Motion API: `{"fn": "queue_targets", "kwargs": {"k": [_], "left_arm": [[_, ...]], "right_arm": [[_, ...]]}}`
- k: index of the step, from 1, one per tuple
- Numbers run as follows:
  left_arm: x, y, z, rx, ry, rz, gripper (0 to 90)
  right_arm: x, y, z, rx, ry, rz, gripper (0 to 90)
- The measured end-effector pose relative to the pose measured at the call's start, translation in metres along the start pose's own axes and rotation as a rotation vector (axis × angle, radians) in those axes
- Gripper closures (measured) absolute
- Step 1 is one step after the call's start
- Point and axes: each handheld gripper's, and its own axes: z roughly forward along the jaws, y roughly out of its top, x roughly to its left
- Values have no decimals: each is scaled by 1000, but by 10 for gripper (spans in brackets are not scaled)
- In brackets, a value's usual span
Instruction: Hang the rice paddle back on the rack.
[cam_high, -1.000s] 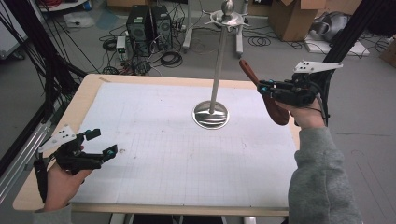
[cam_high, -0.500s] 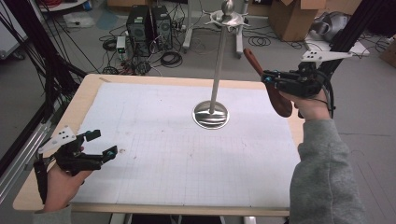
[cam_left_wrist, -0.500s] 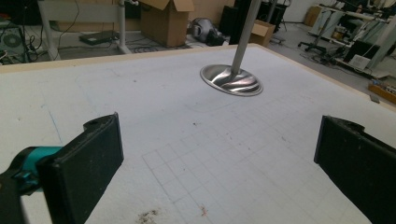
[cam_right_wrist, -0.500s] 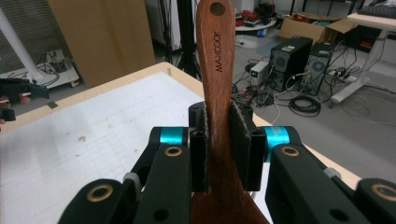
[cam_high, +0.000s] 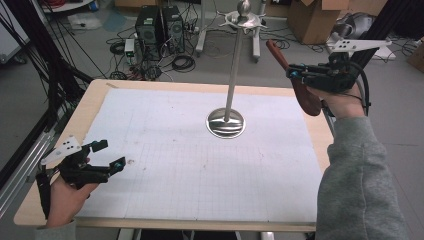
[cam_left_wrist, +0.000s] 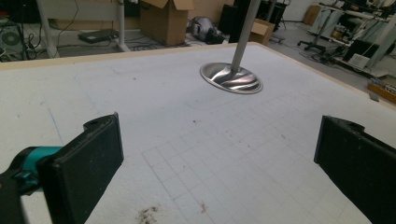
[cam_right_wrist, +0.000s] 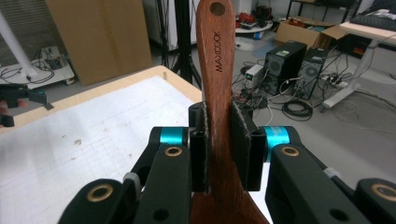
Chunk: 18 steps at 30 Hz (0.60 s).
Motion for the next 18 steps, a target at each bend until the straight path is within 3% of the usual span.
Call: {"fn": "queue_targets", "kwargs": {"k": [3,18], "left_arm": [[-3,2,1,-2,-19,14,18],[-2,0,-4,-2,-4,8,18]], "right_arm": [[-1,3,-2,-9,-3,9,782],[-5,17,-5,-66,-11,11,781]]}}
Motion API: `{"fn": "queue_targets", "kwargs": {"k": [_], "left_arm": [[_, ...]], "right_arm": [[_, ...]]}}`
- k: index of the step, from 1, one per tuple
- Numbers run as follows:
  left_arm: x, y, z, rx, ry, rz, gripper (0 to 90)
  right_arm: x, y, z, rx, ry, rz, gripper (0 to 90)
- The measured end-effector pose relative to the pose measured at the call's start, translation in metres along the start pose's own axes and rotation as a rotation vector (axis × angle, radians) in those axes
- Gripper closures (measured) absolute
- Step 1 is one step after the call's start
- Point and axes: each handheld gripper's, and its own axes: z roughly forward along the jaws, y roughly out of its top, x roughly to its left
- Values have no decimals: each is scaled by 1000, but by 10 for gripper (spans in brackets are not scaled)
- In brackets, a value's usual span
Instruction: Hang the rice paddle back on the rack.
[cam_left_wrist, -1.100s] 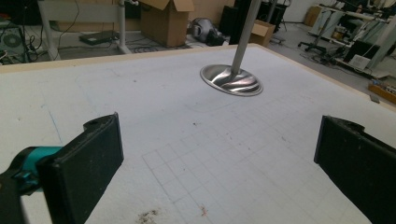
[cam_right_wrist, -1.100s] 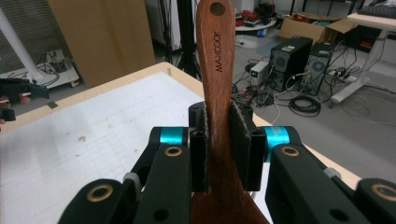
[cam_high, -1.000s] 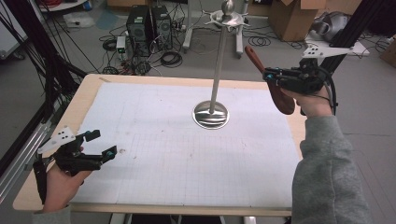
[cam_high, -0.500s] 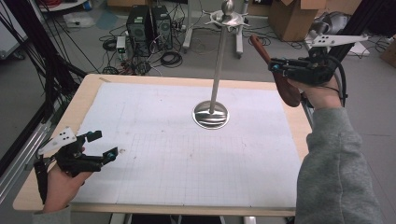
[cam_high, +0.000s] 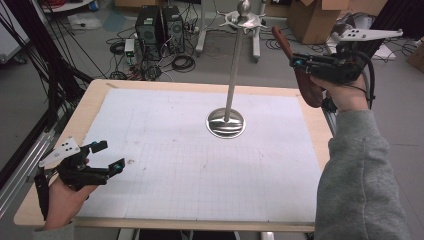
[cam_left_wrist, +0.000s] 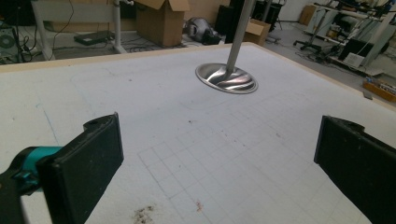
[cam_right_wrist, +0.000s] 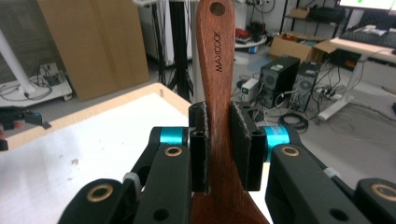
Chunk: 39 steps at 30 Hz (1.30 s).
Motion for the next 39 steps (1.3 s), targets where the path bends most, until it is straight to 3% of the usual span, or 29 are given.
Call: {"fn": "queue_targets", "kwargs": {"k": [14,21,39], "left_arm": [[2,-1,-1,2,7,-6,18],[1,0,-5,-24,21,0,17],[3,-1,-8,-16,36,1,18]], "right_arm": [[-1,6,7,-18,9,21,782],[-2,7,12,-17,13,26,781],[-5,6,23,-21,20,38,781]]}}
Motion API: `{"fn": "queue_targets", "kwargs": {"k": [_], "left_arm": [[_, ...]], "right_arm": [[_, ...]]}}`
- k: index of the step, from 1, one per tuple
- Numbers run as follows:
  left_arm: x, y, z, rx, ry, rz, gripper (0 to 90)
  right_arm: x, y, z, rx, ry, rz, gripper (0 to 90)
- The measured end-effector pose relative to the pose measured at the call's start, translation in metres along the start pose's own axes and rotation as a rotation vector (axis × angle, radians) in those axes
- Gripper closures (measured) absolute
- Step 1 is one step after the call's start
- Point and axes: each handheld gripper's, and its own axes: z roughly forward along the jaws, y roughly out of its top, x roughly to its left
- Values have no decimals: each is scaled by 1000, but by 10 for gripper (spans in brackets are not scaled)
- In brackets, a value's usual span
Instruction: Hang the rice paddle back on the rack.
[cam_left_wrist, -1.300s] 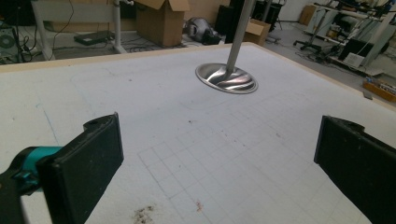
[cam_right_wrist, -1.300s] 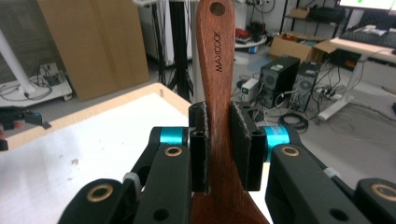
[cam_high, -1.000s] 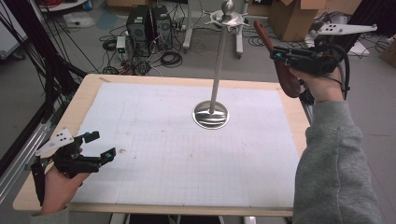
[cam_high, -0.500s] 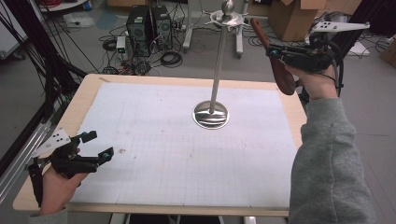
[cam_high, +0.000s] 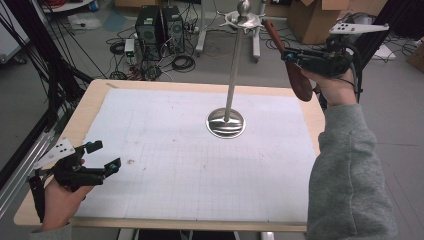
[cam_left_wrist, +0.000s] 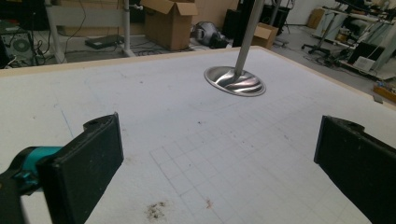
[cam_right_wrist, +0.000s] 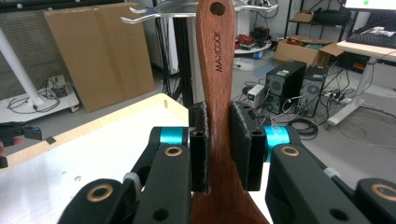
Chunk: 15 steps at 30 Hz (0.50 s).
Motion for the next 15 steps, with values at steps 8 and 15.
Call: {"fn": "queue_targets", "kwargs": {"k": [8,15], "left_arm": [[0,-1,2,15,5,11,18],[0,-1,2,14,4,7,17]], "right_arm": [[-1,-1,3,-4,8,7,781],[-2,-1,1,-5,5,14,781]]}}
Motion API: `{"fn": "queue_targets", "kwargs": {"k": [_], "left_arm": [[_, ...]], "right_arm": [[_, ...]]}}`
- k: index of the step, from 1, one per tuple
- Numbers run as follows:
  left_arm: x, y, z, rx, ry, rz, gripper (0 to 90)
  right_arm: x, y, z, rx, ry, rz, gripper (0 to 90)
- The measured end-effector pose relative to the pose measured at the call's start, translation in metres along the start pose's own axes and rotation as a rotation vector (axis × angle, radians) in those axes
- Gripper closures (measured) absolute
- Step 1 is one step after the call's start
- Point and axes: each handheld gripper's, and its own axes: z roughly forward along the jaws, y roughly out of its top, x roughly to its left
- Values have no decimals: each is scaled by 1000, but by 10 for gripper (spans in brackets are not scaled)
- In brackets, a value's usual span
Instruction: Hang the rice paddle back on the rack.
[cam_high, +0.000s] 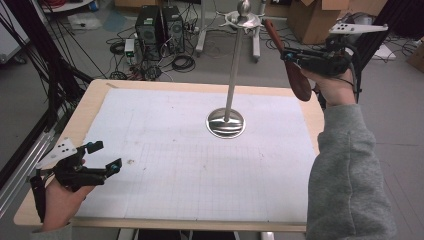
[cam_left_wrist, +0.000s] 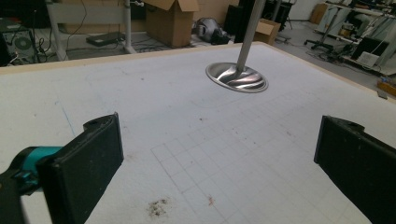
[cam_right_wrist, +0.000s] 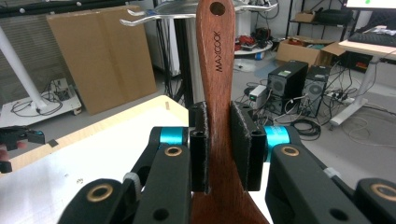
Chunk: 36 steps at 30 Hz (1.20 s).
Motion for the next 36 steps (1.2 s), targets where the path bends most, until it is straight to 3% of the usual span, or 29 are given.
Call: {"fn": "queue_targets", "kwargs": {"k": [25,36], "left_arm": [[1,0,0,2,1,-1,18],[0,-1,1,4,0,0,18]], "right_arm": [[-6,-2,-4,-30,-5,18,781],[-7,-4,-1,-21,17,31,781]]}}
